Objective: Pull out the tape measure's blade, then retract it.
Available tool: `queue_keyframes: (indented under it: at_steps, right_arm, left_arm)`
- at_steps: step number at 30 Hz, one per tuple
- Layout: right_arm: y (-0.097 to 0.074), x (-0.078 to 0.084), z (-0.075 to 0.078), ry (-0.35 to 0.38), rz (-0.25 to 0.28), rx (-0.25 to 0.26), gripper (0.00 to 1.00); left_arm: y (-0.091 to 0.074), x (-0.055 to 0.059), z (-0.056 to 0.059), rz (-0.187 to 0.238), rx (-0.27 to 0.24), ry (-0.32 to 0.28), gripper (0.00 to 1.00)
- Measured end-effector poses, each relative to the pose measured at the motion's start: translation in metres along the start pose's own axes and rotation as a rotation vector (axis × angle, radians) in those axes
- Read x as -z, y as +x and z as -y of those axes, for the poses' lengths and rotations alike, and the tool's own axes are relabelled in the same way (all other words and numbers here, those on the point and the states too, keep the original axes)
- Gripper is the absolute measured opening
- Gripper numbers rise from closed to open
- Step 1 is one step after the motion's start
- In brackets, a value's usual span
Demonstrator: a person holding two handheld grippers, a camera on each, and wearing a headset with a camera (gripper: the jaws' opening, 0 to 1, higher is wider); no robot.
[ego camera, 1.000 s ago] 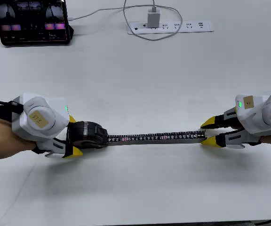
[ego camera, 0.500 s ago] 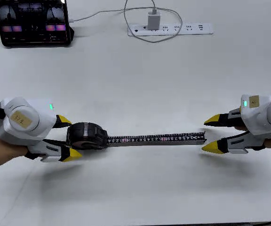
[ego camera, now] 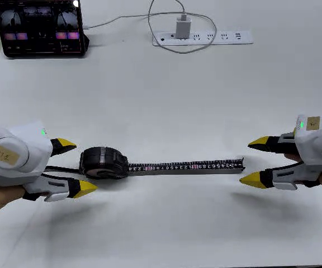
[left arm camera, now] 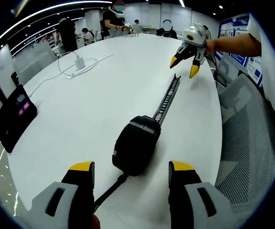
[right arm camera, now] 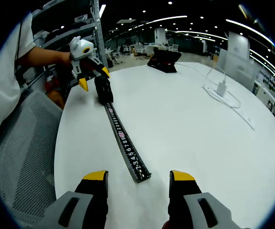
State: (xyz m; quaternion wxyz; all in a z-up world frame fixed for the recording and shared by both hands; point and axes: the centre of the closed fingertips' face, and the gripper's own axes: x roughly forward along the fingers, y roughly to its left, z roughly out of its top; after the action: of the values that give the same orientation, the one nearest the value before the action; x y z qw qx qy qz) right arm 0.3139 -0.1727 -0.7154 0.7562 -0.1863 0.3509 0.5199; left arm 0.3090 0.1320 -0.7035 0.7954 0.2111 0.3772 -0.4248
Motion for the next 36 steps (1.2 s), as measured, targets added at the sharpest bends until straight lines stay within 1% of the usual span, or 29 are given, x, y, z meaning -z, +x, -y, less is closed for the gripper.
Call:
queue_keyframes:
  at_steps: [2, 3, 7, 8, 10, 15, 21, 23, 27, 28, 30, 33, 36]
  right_arm:
    - [-0.001, 0.0, -0.001, 0.008, 0.003, 0.01, 0.51]
    - [-0.002, -0.001, -0.002, 0.021, 0.012, 0.014, 0.52]
    - [-0.005, 0.0, -0.004, 0.026, 0.012, 0.033, 0.53]
    - [-0.006, -0.001, -0.006, 0.037, 0.019, 0.033, 0.54]
    - [-0.008, -0.001, -0.007, 0.049, 0.026, 0.043, 0.56]
    - [-0.014, -0.001, -0.008, 0.063, 0.044, 0.081, 0.58]
    - [-0.019, -0.006, -0.015, 0.063, 0.073, 0.117, 0.6]
    - [-0.021, -0.007, -0.016, 0.069, 0.082, 0.129, 0.61]
    - [-0.023, -0.009, -0.019, 0.07, 0.096, 0.15, 0.63]
    - [-0.025, -0.01, -0.018, 0.065, 0.104, 0.164, 0.63]
    - [-0.026, -0.011, -0.019, 0.073, 0.116, 0.177, 0.63]
    - [-0.026, -0.011, -0.022, 0.078, 0.122, 0.187, 0.65]
    - [-0.027, -0.011, -0.024, 0.083, 0.128, 0.196, 0.68]
  left_arm:
    - [-0.002, 0.002, 0.001, 0.002, -0.008, 0.0, 0.6]
    - [-0.002, 0.002, 0.001, 0.004, -0.011, -0.012, 0.6]
    - [-0.007, 0.002, 0.003, 0.022, -0.035, -0.034, 0.61]
    - [-0.009, 0.0, 0.003, 0.038, -0.049, -0.042, 0.61]
    - [-0.013, -0.004, 0.004, 0.07, -0.057, -0.046, 0.6]
    - [-0.022, -0.006, 0.007, 0.109, -0.089, -0.058, 0.61]
    - [-0.026, -0.002, 0.014, 0.13, -0.105, -0.091, 0.63]
    - [-0.027, -0.003, 0.02, 0.152, -0.091, -0.106, 0.67]
    - [-0.03, -0.001, 0.025, 0.167, -0.099, -0.137, 0.71]
    - [-0.031, 0.001, 0.026, 0.168, -0.1, -0.149, 0.72]
    - [-0.033, 0.003, 0.028, 0.171, -0.111, -0.154, 0.74]
    - [-0.036, 0.005, 0.028, 0.173, -0.124, -0.165, 0.75]
    - [-0.04, 0.005, 0.029, 0.184, -0.134, -0.182, 0.77]
